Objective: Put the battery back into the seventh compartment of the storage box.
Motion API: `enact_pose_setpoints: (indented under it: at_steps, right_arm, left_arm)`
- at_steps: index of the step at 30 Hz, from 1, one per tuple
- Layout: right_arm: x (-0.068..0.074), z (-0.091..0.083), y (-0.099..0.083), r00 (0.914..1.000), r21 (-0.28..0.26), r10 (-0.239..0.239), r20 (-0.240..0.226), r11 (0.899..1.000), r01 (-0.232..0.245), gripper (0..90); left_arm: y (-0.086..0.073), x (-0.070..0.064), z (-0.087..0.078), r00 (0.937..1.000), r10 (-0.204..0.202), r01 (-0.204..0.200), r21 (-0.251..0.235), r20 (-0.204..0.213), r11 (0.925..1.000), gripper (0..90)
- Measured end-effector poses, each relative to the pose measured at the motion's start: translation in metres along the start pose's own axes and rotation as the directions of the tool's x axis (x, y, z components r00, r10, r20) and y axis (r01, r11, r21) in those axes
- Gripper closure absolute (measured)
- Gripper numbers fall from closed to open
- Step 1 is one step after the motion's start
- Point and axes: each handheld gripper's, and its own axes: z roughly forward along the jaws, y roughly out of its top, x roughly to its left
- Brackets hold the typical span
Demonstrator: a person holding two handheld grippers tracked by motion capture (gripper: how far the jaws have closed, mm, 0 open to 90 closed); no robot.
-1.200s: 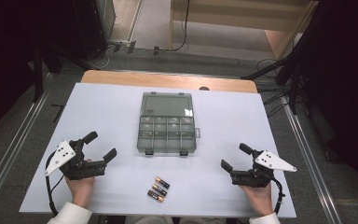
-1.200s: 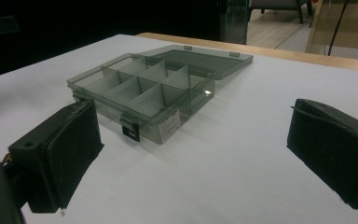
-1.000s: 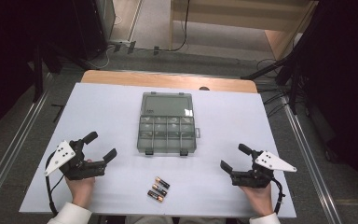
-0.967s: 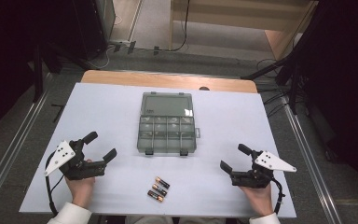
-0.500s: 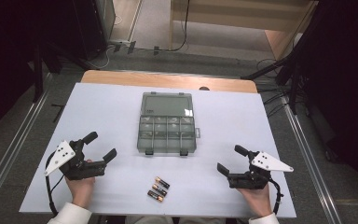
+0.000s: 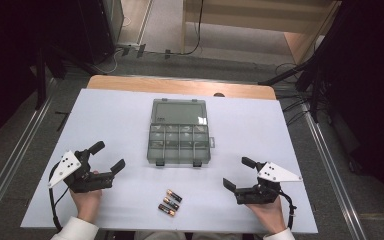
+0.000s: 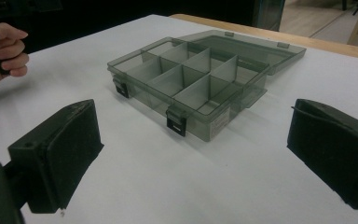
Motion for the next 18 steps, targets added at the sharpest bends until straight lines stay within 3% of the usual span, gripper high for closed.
enact_pose_setpoints:
  at_steps: [10, 18]
  right_arm:
    - [0.013, 0.015, 0.002, 0.9993, 0.061, -0.026, -0.025, 0.998, 0.028, 3.3]
    - [0.024, 0.032, 0.003, 0.9981, 0.136, -0.050, -0.035, 0.989, 0.055, 3.8]
  left_arm:
    - [0.000, 0.002, 0.000, 0.9999, -0.015, 0.015, -0.004, -0.004, 0.9999, 4.5]
    - [0.000, 0.002, 0.000, 0.9999, -0.013, 0.013, -0.004, -0.005, 0.9999, 4.5]
